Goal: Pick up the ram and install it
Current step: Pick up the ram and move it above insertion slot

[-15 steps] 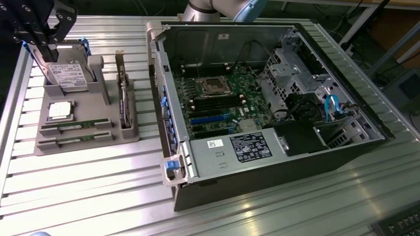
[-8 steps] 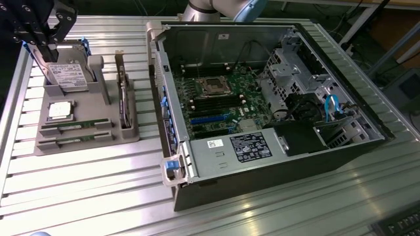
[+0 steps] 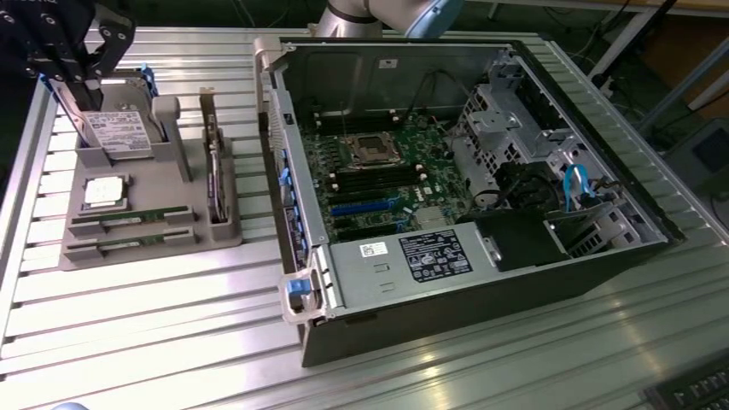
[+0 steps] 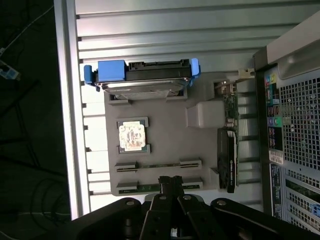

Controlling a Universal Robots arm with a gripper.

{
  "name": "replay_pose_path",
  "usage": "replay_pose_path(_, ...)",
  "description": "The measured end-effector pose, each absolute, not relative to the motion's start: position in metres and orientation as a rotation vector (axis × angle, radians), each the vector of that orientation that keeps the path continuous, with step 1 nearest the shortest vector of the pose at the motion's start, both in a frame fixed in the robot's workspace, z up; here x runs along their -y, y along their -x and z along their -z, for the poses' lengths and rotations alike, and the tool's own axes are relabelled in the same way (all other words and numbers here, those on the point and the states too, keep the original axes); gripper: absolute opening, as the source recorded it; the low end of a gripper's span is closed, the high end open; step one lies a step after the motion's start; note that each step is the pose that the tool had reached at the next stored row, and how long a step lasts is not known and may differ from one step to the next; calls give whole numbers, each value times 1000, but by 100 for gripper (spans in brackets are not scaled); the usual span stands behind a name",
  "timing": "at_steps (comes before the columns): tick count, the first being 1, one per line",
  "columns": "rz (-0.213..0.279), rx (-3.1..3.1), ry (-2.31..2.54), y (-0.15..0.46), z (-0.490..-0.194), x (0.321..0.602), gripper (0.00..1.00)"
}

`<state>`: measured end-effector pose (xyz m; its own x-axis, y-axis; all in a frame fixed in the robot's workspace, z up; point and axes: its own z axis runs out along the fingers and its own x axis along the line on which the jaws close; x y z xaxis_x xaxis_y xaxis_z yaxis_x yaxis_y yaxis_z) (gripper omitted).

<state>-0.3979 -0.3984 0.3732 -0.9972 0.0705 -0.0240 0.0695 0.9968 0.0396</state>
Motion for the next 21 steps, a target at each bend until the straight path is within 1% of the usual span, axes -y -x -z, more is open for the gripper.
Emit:
replay_pose_path(10, -61, -3106, -109, 398, -345, 398, 11)
replay_pose_path(21, -61, -3099, -108, 398, -327, 398, 11)
